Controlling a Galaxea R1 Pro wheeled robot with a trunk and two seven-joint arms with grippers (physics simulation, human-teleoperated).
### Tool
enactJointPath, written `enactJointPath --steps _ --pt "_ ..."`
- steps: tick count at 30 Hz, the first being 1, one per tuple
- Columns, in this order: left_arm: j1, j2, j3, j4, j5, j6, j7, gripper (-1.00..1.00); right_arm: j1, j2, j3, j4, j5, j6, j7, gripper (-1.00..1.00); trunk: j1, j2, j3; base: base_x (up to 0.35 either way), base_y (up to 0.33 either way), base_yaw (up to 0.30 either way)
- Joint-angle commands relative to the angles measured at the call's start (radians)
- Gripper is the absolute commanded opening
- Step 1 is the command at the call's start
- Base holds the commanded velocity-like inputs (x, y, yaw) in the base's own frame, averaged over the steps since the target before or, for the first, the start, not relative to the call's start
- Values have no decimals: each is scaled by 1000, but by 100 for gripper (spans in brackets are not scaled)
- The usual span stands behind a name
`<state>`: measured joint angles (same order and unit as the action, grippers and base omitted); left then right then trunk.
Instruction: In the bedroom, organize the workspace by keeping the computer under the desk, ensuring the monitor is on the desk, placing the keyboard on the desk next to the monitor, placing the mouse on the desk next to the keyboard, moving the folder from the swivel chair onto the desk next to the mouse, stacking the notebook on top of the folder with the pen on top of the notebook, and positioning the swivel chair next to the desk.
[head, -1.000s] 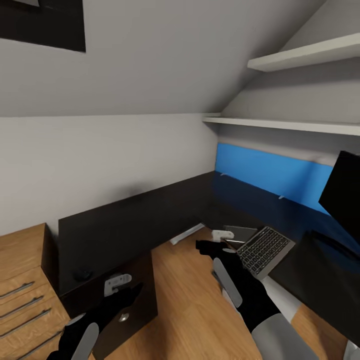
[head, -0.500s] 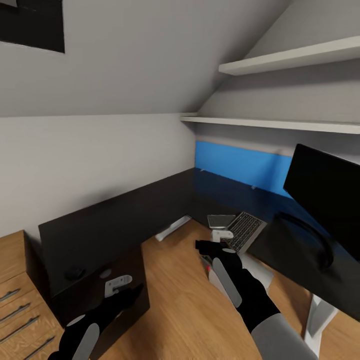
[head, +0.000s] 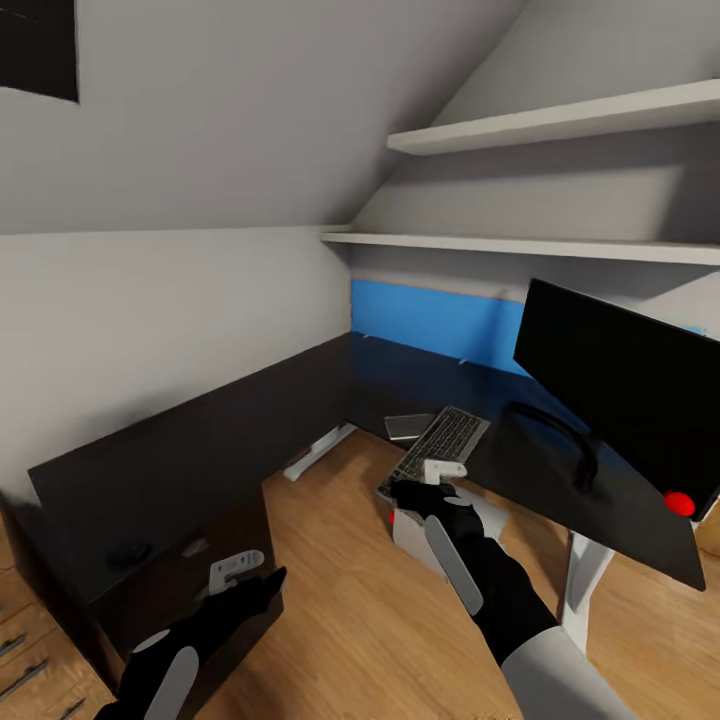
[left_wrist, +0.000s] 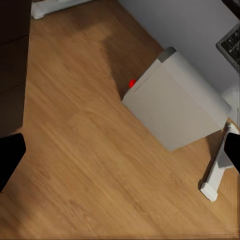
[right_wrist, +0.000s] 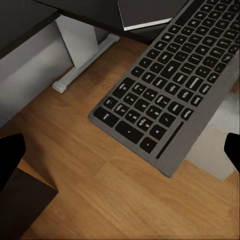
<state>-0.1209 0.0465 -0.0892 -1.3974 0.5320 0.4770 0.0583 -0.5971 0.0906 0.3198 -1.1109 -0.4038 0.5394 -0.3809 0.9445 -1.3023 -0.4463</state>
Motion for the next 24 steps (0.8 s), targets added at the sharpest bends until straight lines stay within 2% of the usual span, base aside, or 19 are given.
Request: enactJointPath --steps 1,12,20,22,24 --pt "0 1 -1 -2 10 4 6 100 -1 0 2 0 -10 1 -10 100 0 -1 -1 -16 26 -256" --pt "0 1 0 -2 11 5 3 100 -1 1 2 0 -10 1 -10 100 0 -1 -1 -3 5 -56" --pt "0 1 0 -2 10 5 6 100 1 13 2 13 -7 -6 -6 100 0 -1 -1 0 0 0" --pt "0 1 0 -2 10 5 8 100 2 14 3 40 -6 -43 -5 100 0 -1 -1 0 0 0" --pt "0 1 0 -2 11 5 9 100 2 18 8 102 -5 -127 -3 100 0 -1 -1 0 0 0"
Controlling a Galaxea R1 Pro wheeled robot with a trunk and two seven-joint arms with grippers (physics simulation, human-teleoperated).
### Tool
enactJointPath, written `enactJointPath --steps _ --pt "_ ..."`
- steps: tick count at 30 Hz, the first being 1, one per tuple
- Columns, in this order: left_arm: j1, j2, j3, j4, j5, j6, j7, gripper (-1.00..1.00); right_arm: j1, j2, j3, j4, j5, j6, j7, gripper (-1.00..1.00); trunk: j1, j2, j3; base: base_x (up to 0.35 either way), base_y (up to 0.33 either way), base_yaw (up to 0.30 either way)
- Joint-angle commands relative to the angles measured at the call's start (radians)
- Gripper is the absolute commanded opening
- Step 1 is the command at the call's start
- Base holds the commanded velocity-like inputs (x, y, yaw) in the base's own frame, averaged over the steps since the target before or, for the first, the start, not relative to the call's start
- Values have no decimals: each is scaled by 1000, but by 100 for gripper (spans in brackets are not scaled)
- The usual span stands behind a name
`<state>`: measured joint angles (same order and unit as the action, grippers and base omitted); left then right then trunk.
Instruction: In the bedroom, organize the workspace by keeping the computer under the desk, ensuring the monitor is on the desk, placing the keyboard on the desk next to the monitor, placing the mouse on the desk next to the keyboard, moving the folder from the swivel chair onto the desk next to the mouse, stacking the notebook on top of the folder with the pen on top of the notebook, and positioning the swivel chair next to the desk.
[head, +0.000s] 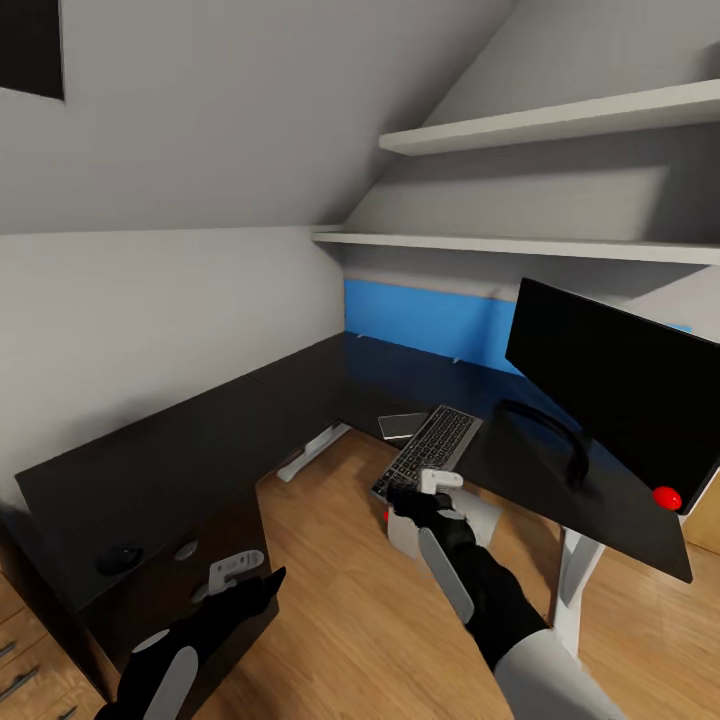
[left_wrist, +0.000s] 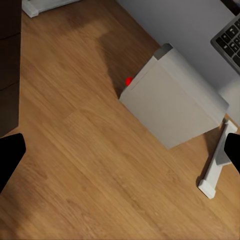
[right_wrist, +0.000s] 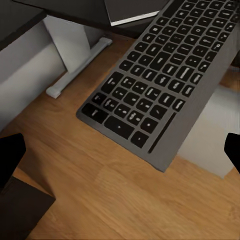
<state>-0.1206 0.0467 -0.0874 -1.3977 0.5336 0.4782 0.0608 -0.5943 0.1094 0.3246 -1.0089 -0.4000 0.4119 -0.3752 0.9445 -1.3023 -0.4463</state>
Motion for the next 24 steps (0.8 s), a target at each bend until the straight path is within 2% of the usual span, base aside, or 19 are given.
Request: enactJointPath --steps 1,3,9,12,14,17,18,20,22,24 --pt "-1 1 -2 -1 10 3 6 100 -1 2 5 21 -9 -29 -9 100 0 -1 -1 0 0 0" --pt "-1 1 -2 -2 11 3 5 100 -1 20 19 112 -7 -172 -9 100 0 -1 -1 0 0 0" --pt "-1 2 -2 -4 11 3 3 100 -1 57 30 245 -10 -445 -10 100 0 -1 -1 0 0 0" --pt "-1 2 -1 -7 11 3 2 100 -1 65 28 291 -16 -538 -10 100 0 -1 -1 0 0 0" --pt "-1 3 0 -9 11 4 2 100 -1 65 26 302 -29 -565 -10 100 0 -1 -1 0 0 0" --pt "-1 4 1 -30 13 6 2 100 -1 65 22 313 -143 -600 -8 100 0 -1 -1 0 0 0" --pt "-1 4 1 -44 14 8 2 100 -1 65 21 315 -212 -606 -1 100 0 -1 -1 0 0 0" --pt "-1 5 1 -57 15 10 2 100 -1 65 20 316 -283 -610 14 100 0 -1 -1 0 0 0" --pt "-1 5 2 -76 18 13 2 100 -1 64 19 318 -412 -612 53 100 0 -1 -1 0 0 0" --pt "-1 5 2 -82 19 13 2 100 -1 53 18 317 -473 -611 70 100 0 -1 -1 0 0 0"
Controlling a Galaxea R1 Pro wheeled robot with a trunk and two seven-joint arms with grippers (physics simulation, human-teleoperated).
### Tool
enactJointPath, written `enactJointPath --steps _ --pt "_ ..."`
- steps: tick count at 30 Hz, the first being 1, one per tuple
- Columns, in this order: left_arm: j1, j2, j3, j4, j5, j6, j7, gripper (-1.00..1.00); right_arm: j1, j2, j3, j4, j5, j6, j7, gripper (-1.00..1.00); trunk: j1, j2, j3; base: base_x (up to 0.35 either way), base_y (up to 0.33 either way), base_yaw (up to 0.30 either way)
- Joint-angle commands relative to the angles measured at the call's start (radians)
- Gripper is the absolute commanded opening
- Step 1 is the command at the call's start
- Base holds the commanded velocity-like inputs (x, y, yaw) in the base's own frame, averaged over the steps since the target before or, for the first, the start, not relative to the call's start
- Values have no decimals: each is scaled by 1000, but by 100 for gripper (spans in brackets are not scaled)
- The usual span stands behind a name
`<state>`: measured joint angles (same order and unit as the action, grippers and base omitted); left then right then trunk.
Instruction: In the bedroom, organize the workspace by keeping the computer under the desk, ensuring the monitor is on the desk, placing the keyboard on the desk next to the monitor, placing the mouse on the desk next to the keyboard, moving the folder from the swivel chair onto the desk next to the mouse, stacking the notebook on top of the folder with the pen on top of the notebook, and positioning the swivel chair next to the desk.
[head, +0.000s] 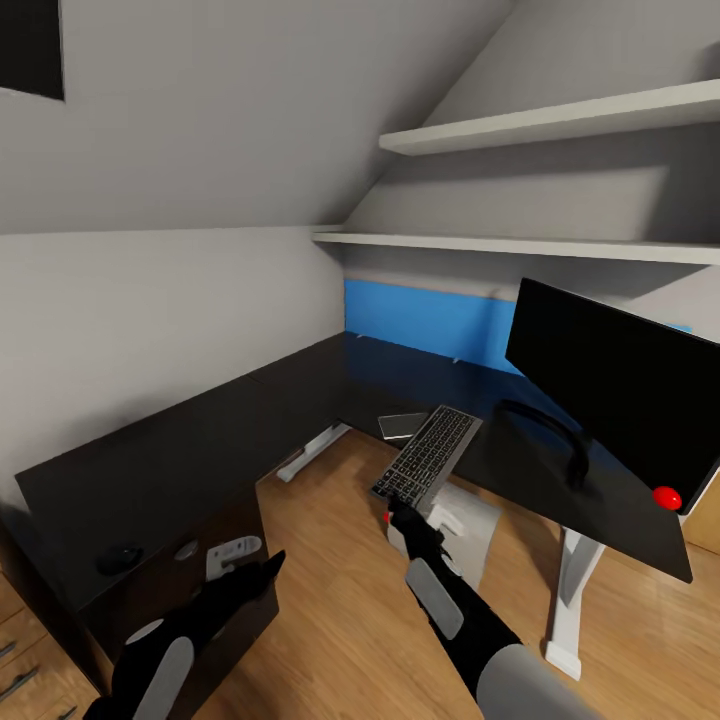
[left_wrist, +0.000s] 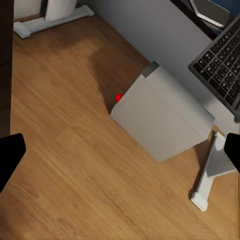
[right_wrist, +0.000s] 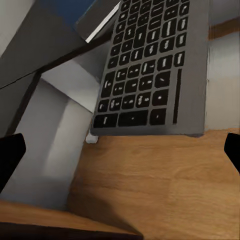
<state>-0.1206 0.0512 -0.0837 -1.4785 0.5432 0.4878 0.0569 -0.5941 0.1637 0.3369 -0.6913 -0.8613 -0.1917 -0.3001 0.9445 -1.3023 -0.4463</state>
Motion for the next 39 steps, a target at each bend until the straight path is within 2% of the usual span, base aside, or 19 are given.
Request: enactJointPath --steps 1,2,3,4,7,9,14,17,19,21,27,39 --pt "-1 1 -1 -10 10 4 6 100 -1 -12 6 -3 -71 -6 7 100 0 -1 -1 0 0 0" --pt "-1 1 0 -15 10 4 6 100 -1 -17 6 -3 -100 -5 12 100 0 -1 -1 0 0 0" --pt "-1 1 1 -33 14 5 7 100 -1 -31 5 -5 -212 -1 22 100 0 -1 -1 0 0 0" --pt "-1 1 2 -39 19 5 7 100 -1 -35 6 -5 -260 1 24 100 0 -1 -1 0 0 0" --pt "-1 1 2 -46 32 6 7 100 -1 -40 8 3 -335 2 27 100 8 -15 -7 0 0 0" --pt "-1 1 2 -48 35 6 8 100 -1 -41 8 18 -354 3 28 100 15 -29 -14 0 0 0" --pt "-1 2 2 -50 38 7 9 100 -1 -42 9 41 -369 3 30 100 35 -64 -29 0 0 0" --pt "15 15 15 -51 54 24 8 100 -2 -25 26 57 -387 -14 47 100 34 -63 -29 0 0 0" --pt "15 10 15 -52 65 35 8 100 -1 -14 37 52 -395 -25 58 100 34 -63 -29 0 0 0" --pt "15 -2 15 -55 58 25 9 100 -1 -14 42 41 -383 -25 69 100 34 -63 -29 0 0 0" --pt "15 -8 15 -58 31 16 11 100 1 -22 8 38 -351 8 103 100 54 -98 -45 0 0 0" --pt "15 -10 13 -59 30 15 11 100 2 -25 -4 43 -351 9 170 100 100 -182 -82 0 0 0"
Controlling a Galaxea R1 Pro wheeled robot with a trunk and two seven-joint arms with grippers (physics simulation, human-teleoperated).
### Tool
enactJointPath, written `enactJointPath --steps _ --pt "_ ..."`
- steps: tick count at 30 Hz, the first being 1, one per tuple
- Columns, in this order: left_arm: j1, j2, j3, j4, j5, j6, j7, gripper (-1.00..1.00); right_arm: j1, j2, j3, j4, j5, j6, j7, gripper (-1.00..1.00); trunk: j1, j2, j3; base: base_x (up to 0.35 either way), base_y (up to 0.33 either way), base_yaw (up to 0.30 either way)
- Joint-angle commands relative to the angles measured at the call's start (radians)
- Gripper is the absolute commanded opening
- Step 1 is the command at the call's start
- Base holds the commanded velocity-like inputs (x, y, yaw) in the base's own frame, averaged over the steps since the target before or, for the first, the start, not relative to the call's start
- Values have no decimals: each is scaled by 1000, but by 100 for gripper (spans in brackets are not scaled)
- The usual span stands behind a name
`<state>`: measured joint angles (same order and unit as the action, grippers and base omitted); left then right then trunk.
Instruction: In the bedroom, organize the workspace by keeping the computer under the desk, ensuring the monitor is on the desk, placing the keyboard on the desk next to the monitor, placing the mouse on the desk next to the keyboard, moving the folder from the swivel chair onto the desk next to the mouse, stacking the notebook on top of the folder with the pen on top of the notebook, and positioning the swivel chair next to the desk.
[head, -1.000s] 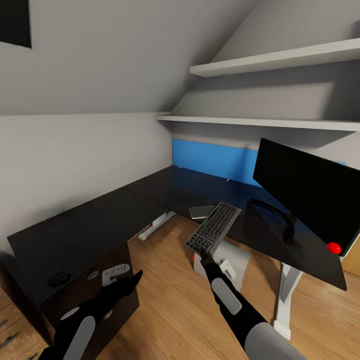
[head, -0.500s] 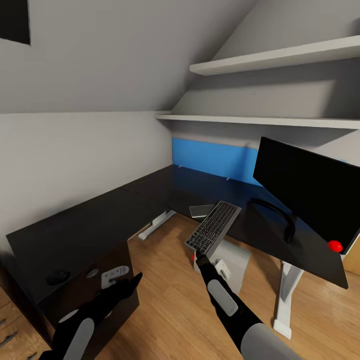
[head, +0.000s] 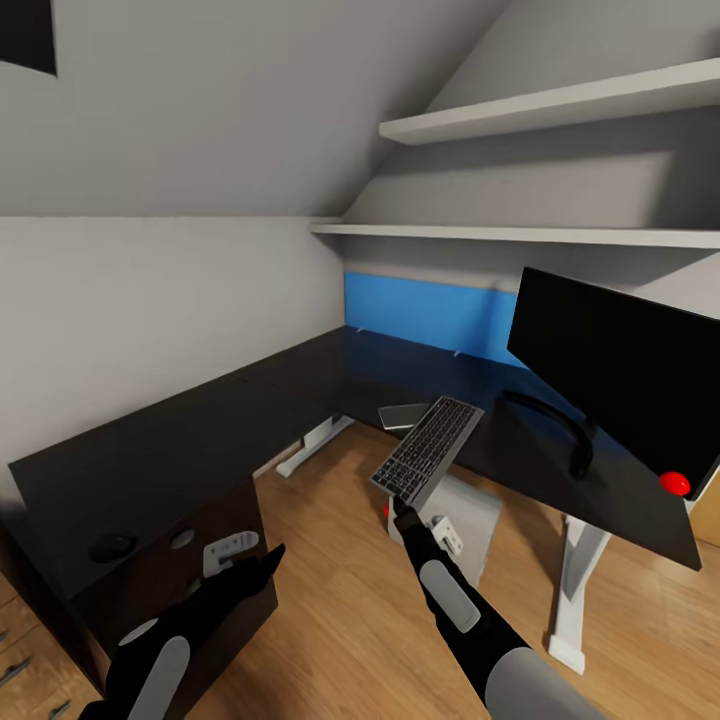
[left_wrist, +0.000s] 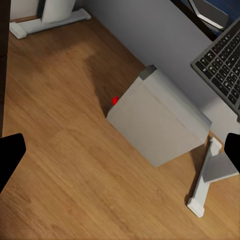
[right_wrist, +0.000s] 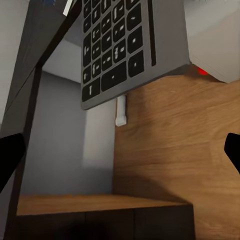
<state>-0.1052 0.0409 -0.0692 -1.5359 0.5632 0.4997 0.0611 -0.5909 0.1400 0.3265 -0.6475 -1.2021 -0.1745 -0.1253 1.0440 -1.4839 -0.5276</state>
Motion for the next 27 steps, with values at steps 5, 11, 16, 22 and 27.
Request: enactJointPath --steps 5,11,16,22,27 --pt "-1 1 -1 -1 10 3 6 100 -1 -5 6 -2 -9 -10 23 100 19 -36 -17 0 0 0" --pt "-1 1 -1 -1 10 3 6 100 -1 -4 9 -3 -7 -31 57 100 42 -78 -36 0 0 0" --pt "-1 1 -1 -1 11 3 6 100 -1 -4 9 -2 -4 -102 191 100 61 -113 -51 0 0 0" --pt "-1 0 -1 -1 11 4 6 100 -1 -4 9 0 -4 -151 286 100 84 -155 -70 0 0 0" --pt "-1 0 -1 -1 11 3 6 100 0 -4 8 0 -4 -155 300 100 104 -190 -86 0 0 0"
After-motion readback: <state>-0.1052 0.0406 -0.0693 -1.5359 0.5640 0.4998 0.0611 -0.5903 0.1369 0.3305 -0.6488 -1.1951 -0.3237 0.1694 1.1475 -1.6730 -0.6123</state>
